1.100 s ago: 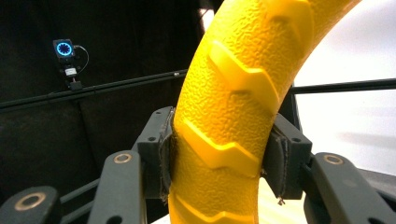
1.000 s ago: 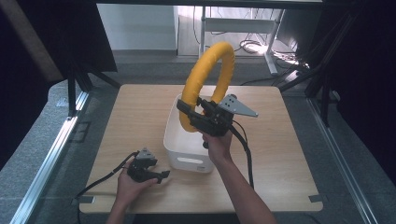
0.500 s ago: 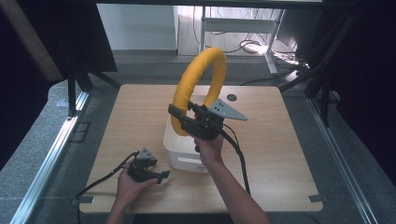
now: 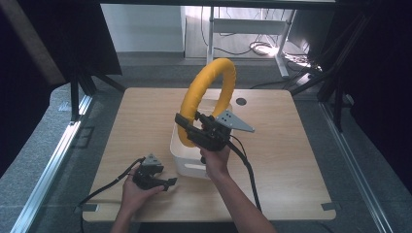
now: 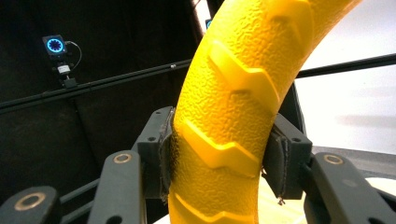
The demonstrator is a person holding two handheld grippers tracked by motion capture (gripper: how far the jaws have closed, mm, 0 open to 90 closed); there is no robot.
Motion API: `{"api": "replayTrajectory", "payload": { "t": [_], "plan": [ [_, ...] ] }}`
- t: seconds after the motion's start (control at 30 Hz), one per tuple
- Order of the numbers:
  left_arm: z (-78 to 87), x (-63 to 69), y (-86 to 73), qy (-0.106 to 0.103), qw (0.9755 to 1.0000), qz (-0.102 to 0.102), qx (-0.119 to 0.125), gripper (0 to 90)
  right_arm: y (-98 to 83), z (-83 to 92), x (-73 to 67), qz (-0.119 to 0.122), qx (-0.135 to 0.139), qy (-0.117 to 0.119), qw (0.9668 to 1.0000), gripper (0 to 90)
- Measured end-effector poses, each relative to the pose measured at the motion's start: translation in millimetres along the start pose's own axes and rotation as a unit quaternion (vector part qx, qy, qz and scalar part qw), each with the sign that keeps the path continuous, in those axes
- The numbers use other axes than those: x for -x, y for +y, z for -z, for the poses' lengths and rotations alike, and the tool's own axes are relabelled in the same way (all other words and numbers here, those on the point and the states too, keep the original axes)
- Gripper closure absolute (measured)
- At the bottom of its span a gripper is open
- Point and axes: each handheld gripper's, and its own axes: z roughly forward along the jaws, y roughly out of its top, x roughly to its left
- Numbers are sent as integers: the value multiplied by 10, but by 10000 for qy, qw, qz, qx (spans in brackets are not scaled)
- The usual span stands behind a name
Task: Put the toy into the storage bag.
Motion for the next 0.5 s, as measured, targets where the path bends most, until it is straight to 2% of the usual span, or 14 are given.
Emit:
{"api": "replayTrajectory", "payload": {
  "t": [0.23,0.5],
  "plan": [
    [2,-1,0,0,10000,-3,0,237,-64,-21,-40,70,11,-98,9999,496],
    [2,0,0,-3,10000,-3,4,238,-132,-25,-74,34,-11,-134,9999,496]
  ]
}}
